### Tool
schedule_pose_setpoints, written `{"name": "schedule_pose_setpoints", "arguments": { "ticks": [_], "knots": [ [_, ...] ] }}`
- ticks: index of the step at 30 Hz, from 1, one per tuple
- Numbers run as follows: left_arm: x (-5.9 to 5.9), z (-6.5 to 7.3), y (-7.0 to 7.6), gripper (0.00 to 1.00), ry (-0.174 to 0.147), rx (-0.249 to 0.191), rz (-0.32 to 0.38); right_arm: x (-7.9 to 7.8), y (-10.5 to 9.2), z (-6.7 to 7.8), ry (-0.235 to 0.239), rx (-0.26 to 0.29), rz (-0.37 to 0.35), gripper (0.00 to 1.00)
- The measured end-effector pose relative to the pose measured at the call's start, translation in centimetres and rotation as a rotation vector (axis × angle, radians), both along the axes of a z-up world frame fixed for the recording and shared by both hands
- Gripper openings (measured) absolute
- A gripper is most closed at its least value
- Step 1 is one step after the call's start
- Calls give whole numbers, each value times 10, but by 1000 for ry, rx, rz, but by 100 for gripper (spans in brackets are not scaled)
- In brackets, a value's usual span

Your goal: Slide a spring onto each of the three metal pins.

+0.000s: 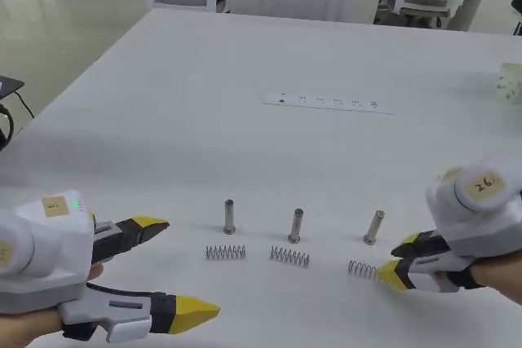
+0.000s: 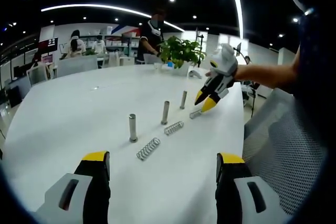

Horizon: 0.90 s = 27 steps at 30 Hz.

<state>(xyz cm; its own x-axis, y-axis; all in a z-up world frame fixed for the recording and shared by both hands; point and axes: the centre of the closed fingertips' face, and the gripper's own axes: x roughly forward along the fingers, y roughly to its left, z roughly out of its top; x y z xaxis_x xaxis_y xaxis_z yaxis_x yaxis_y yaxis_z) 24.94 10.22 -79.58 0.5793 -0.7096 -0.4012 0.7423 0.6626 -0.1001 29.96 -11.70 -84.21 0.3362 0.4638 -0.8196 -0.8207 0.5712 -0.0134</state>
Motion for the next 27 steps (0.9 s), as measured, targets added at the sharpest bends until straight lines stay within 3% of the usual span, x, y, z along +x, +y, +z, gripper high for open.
{"name": "schedule_pose_setpoints", "arguments": {
  "ticks": [27],
  "knots": [
    [1,2,2,79,-2,-11,11,-12,5,-16,57,-46,146,14]
  ]
}}
